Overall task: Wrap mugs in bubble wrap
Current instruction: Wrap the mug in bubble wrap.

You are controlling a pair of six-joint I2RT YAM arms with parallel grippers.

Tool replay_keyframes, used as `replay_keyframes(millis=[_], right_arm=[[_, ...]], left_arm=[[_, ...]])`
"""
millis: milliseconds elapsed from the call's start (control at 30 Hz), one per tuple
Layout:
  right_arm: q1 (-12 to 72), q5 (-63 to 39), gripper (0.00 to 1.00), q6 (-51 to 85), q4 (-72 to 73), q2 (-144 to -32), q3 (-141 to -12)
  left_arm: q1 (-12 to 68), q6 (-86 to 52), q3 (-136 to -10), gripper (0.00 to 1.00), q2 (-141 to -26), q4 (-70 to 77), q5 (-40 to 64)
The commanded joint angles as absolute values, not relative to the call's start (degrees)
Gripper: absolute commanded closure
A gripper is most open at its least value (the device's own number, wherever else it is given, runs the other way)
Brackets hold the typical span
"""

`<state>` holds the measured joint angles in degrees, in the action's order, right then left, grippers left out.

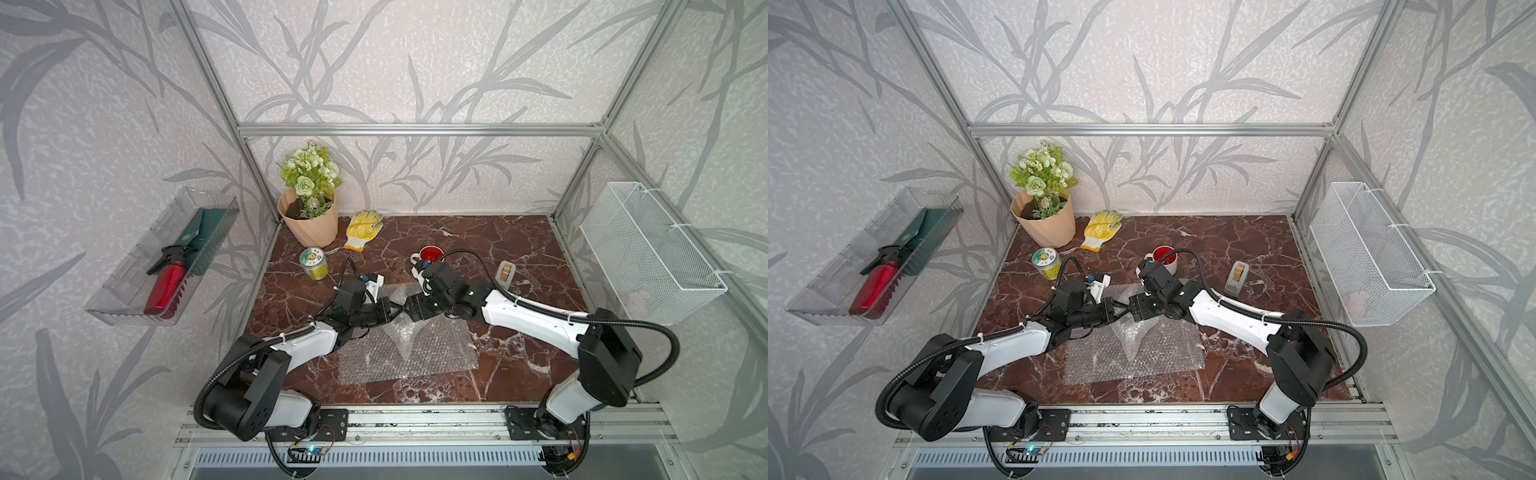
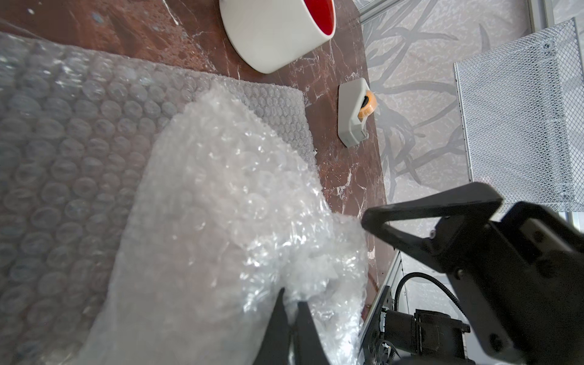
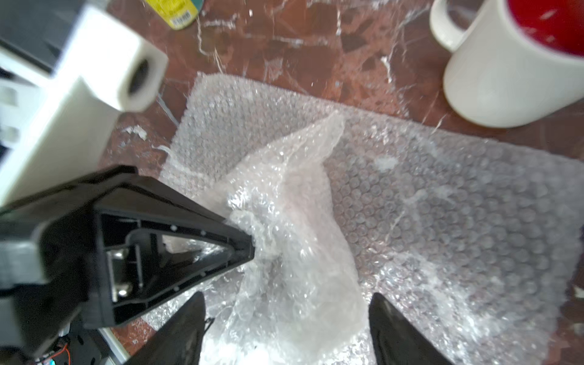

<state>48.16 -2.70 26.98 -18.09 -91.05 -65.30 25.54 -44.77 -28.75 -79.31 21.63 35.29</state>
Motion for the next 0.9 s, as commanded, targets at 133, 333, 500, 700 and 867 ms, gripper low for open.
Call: replay_keyframes(millis=[133,333,500,700,867], right_arm=[[45.9,2.4,0.16,34.5,-18.8,-93.4,-69.8],[45.4,2.5,0.16,35.0,-22.9,-97.5,-75.0],[44.8,-1.2,0.17,34.7,-25.8,-101.0,-77.3],[44.8,-6.1,0.20,32.8,-30.6,-104.2,-79.2],[44.8,-6.3,0.21,31.3,-33.9,-105.2,-79.3]], left_arm=[[26.6,-44.1,-26.9,0.67,-82.4,12.9,35.0],[26.6,-44.0,-27.3,0.75,-82.5,12.9,35.8],[26.8,-43.8,-27.8,0.81,-82.2,12.1,36.0],[26.7,-43.8,-28.2,0.73,-82.3,12.0,36.6],[26.8,-43.3,-28.9,0.72,-82.6,11.4,36.9]])
